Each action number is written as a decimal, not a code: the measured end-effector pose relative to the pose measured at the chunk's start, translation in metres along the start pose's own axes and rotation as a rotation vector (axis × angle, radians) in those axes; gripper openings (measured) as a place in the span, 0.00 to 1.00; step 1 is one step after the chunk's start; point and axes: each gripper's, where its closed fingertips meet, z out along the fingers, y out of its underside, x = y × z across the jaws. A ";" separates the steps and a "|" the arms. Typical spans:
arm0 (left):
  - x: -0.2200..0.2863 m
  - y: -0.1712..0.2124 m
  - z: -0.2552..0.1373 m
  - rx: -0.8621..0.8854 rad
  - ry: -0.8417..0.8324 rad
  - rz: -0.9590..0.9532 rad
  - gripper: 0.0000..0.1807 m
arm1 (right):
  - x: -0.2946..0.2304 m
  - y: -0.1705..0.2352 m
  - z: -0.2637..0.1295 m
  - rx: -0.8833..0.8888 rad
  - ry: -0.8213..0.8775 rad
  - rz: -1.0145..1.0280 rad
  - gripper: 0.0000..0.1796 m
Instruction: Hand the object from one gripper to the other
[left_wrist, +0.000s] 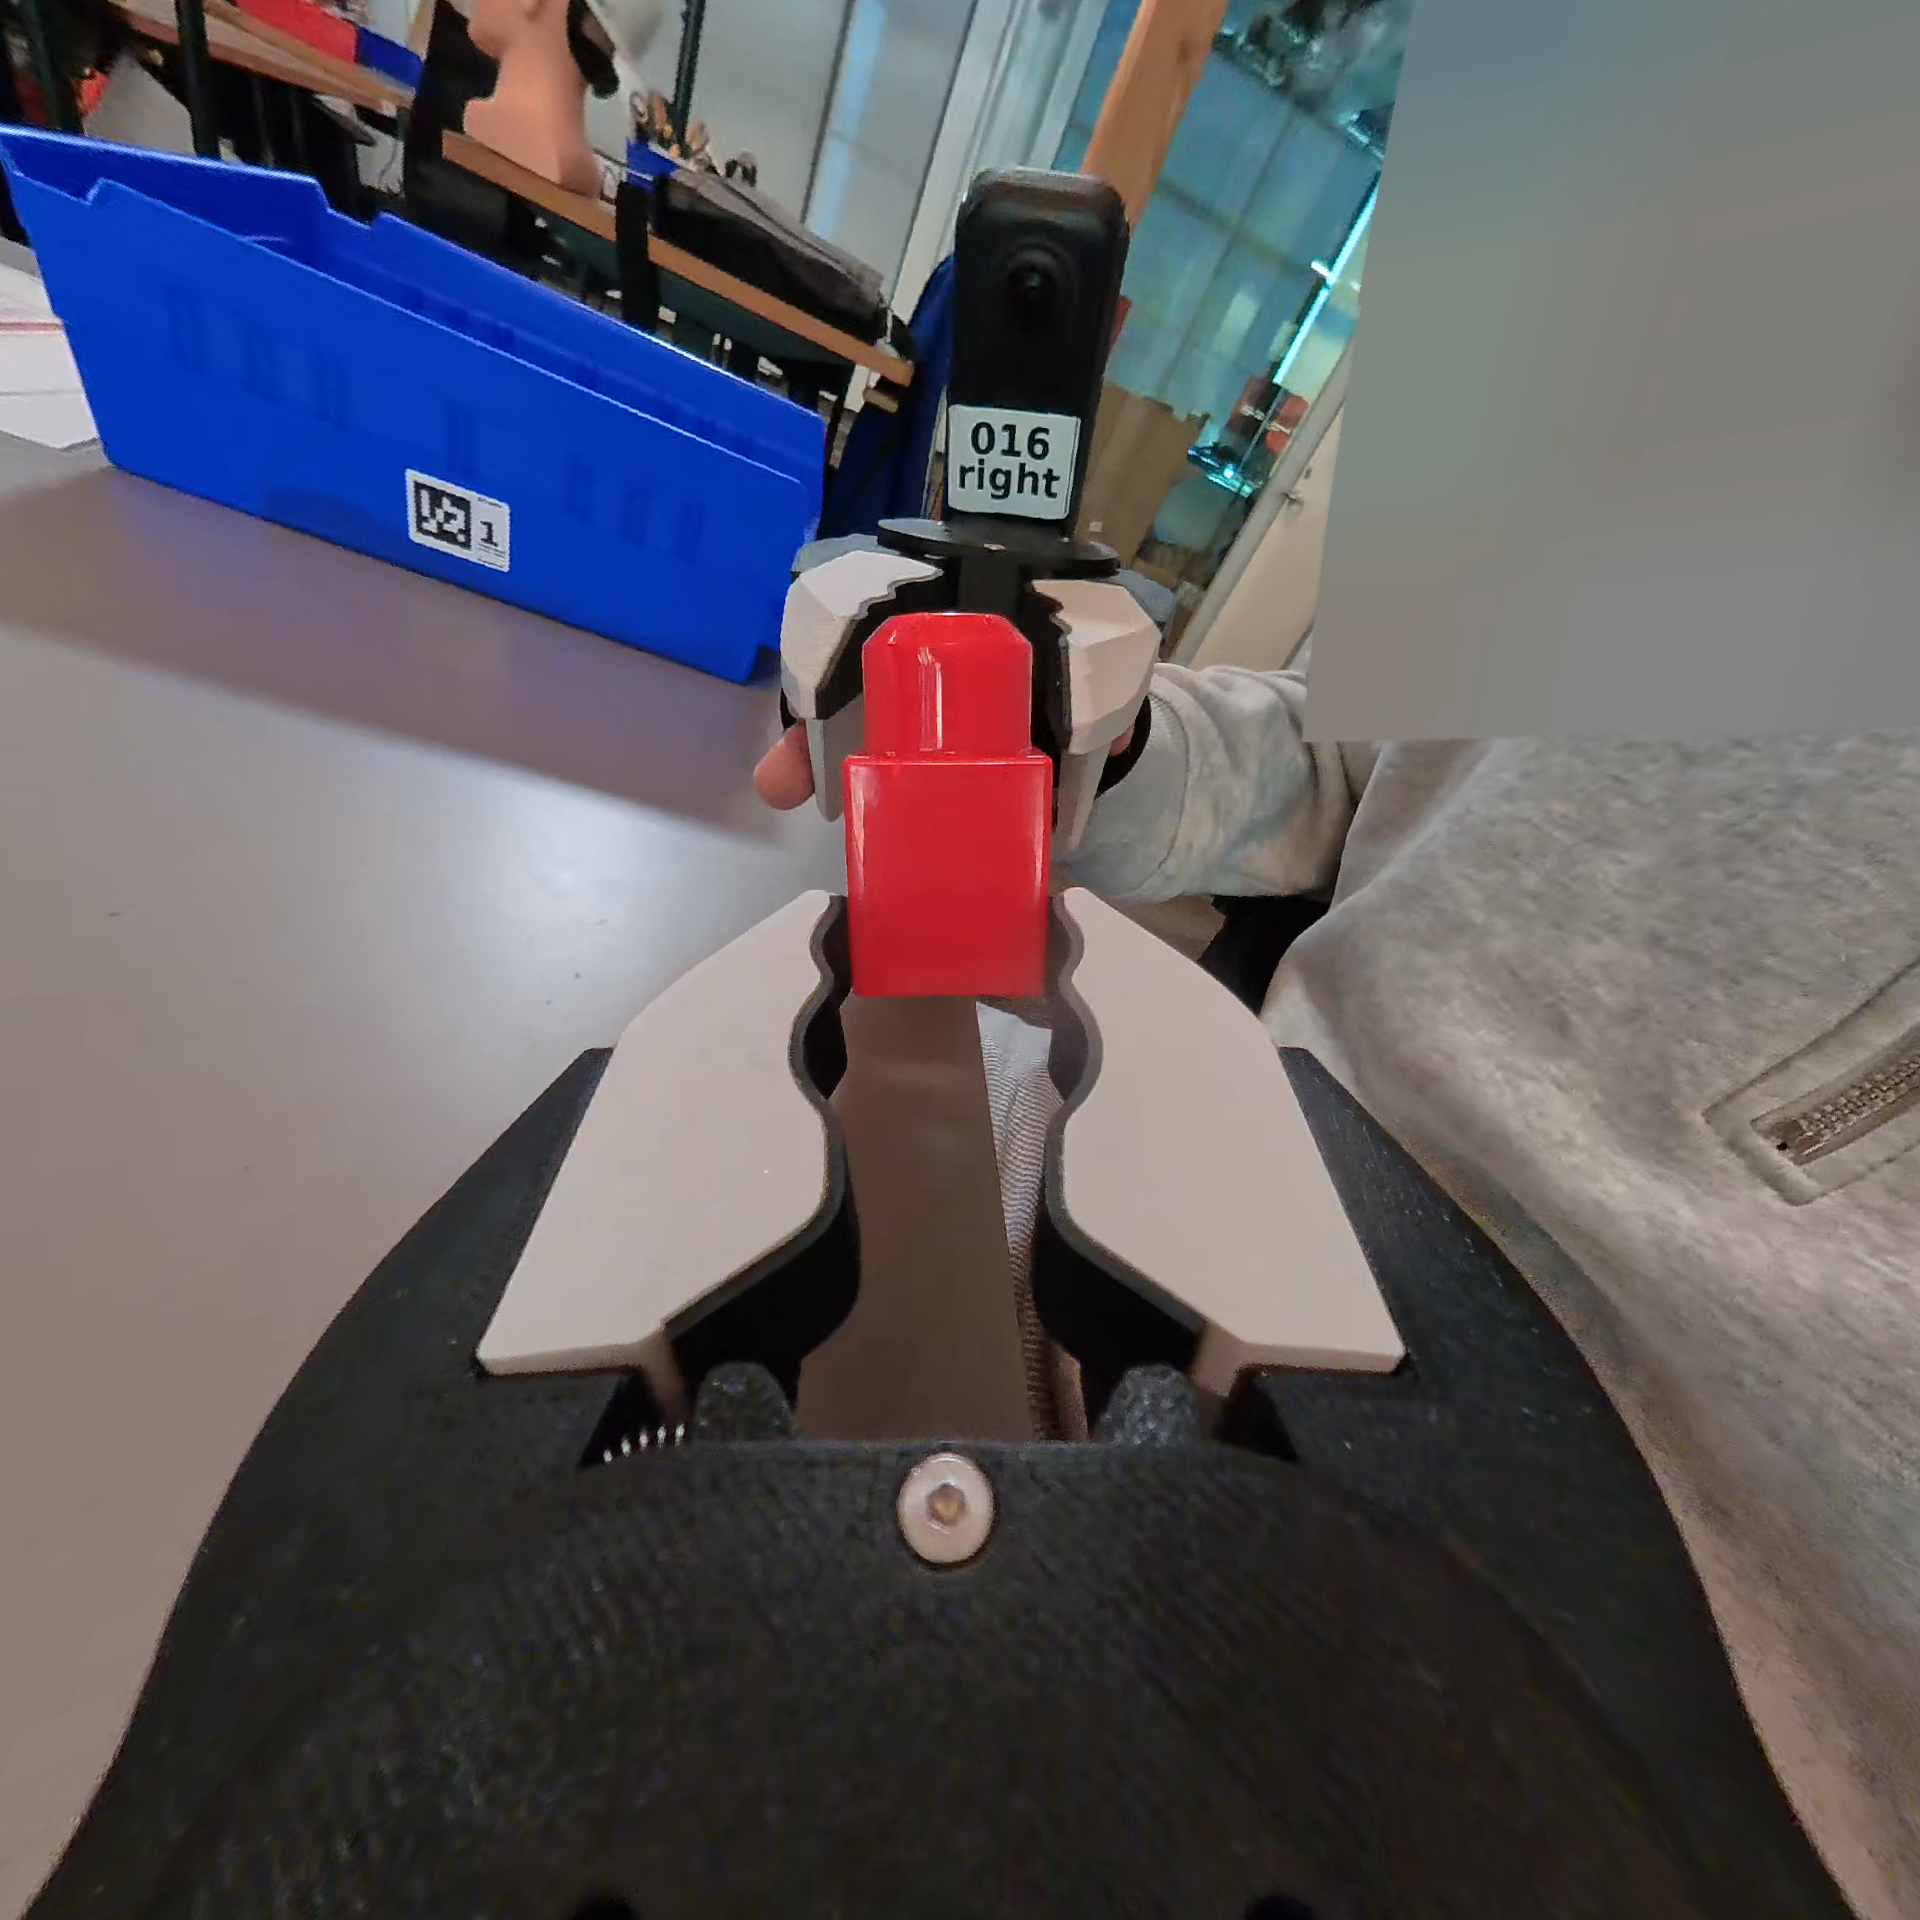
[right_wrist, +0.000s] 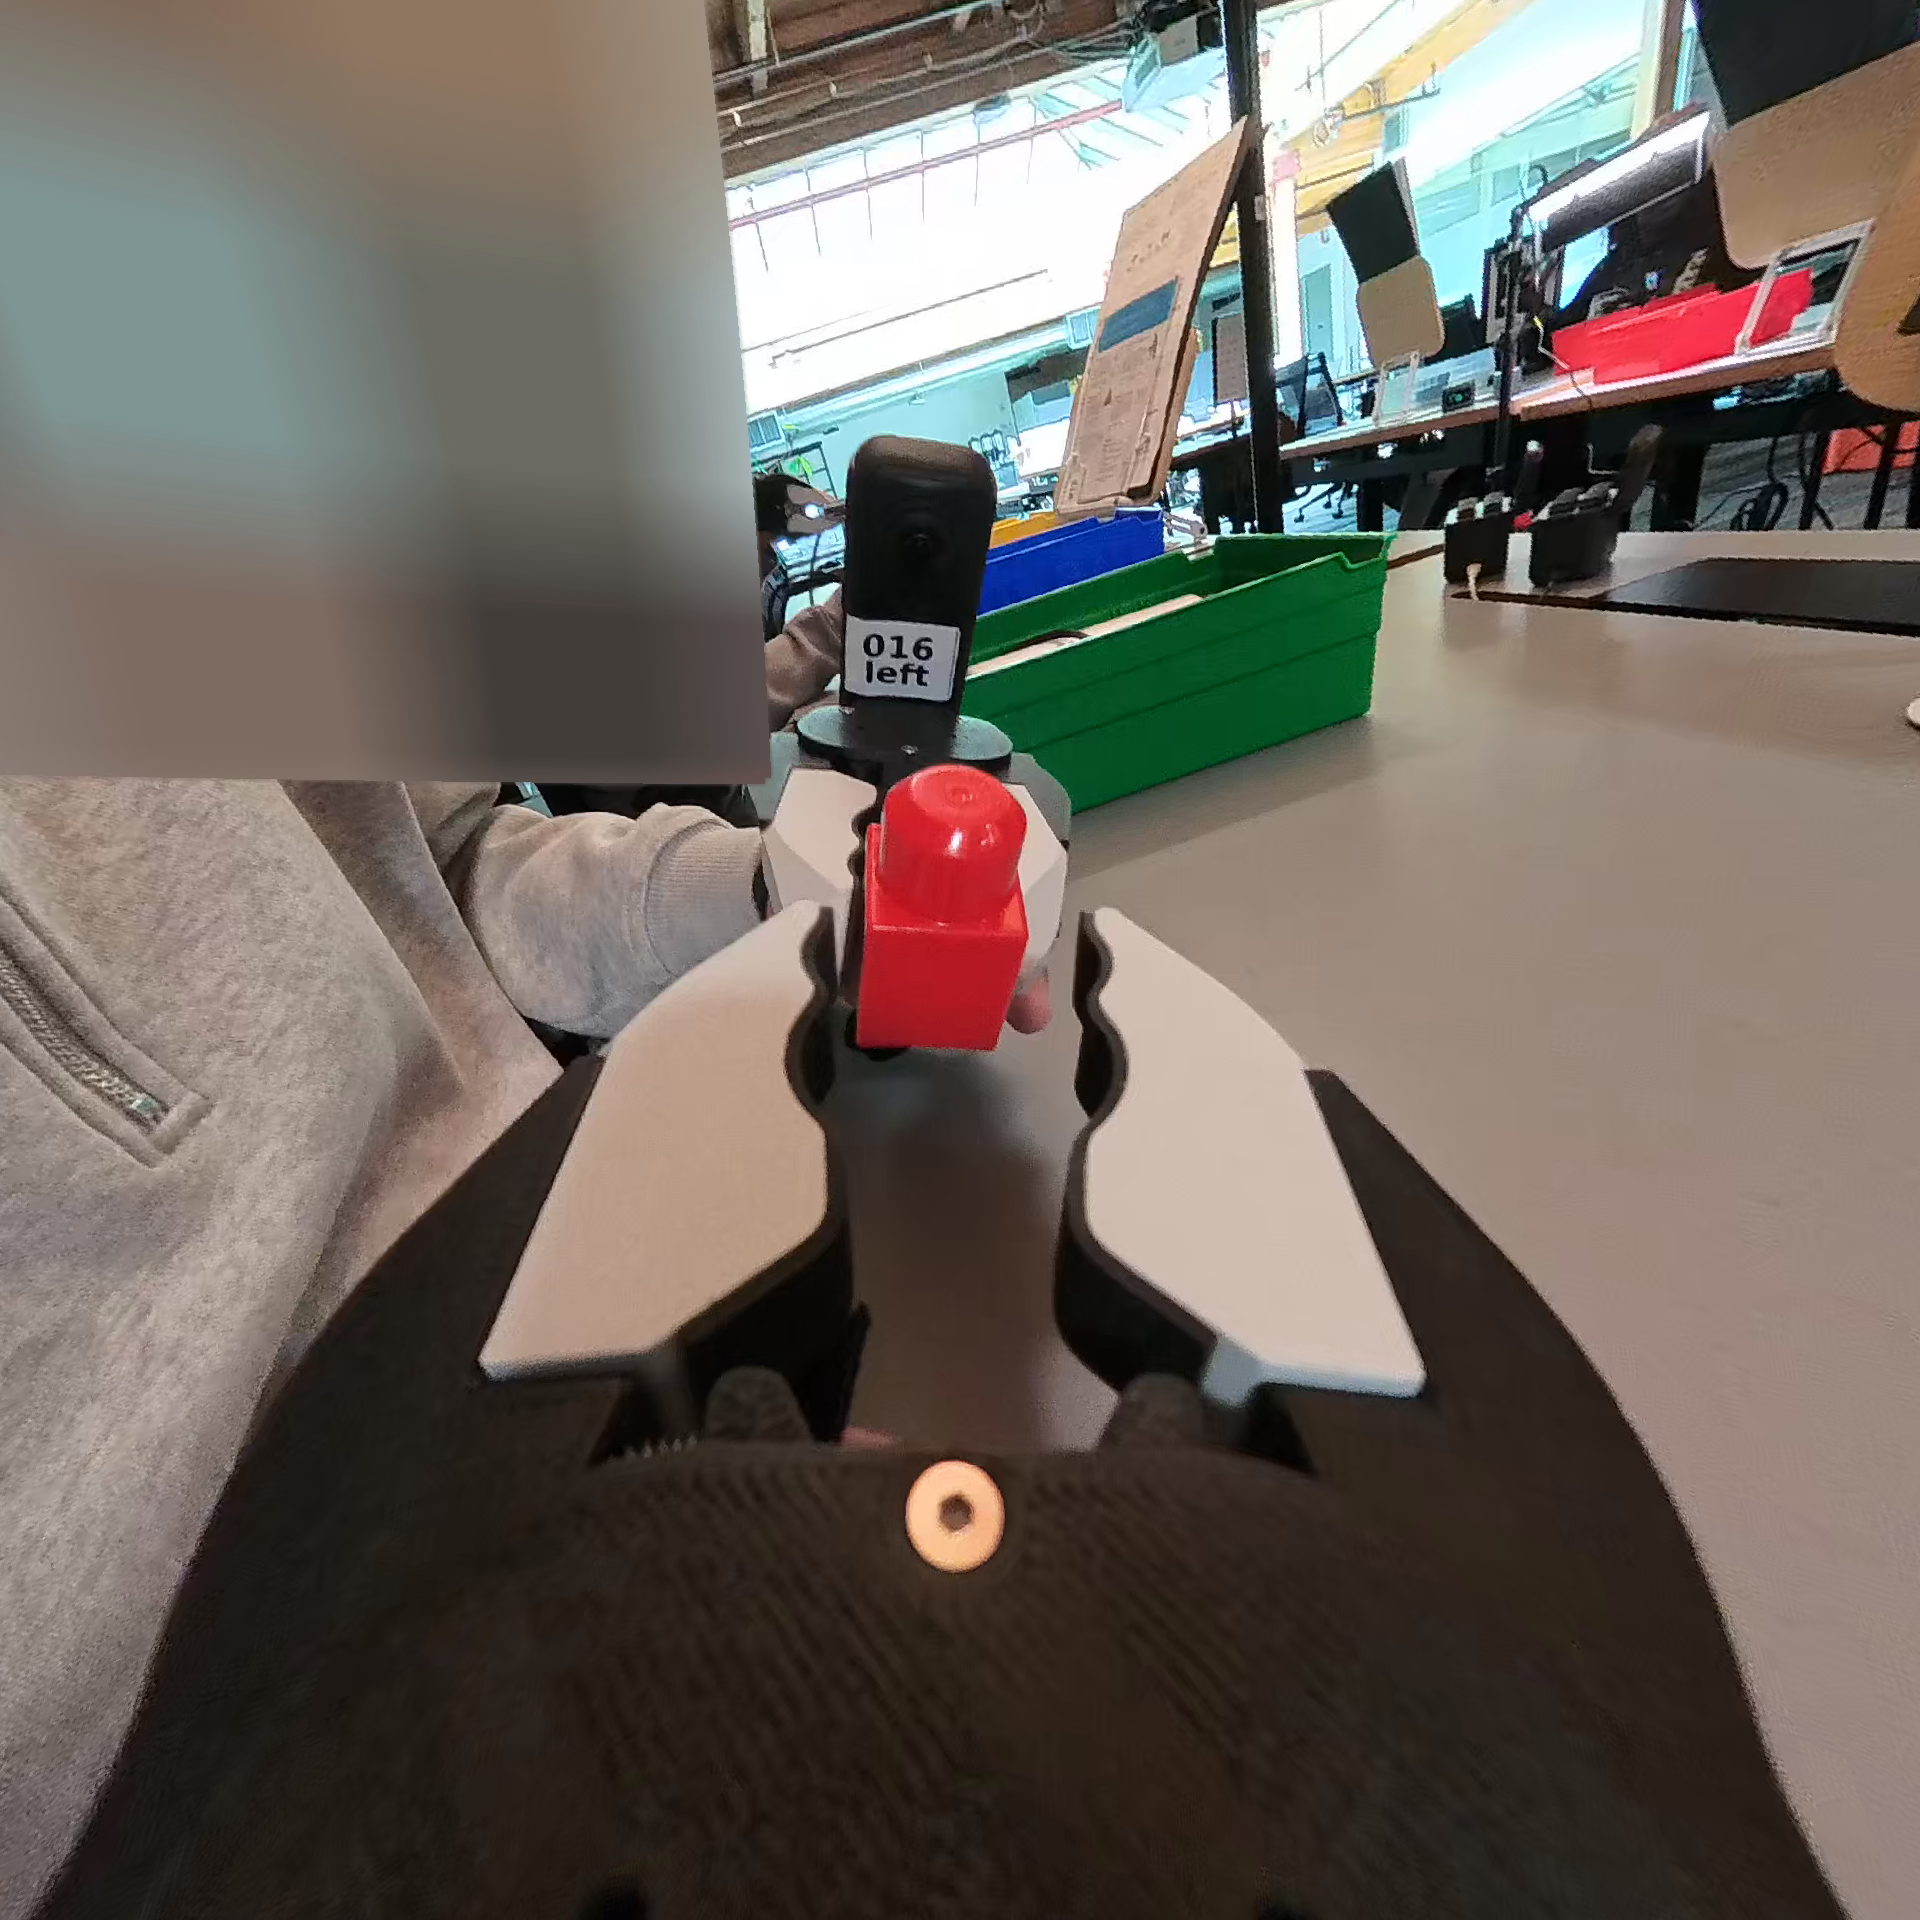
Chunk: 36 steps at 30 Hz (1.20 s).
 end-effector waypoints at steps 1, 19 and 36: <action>0.001 0.001 0.001 -0.002 0.001 0.002 0.20 | -0.002 -0.002 0.000 0.010 -0.005 0.003 0.25; 0.013 0.007 0.021 -0.023 0.029 0.006 0.20 | -0.014 -0.010 0.009 0.077 -0.041 0.060 0.16; -0.010 0.006 0.016 -0.038 -0.181 0.159 0.29 | 0.000 0.011 0.006 -0.100 0.104 -0.200 0.16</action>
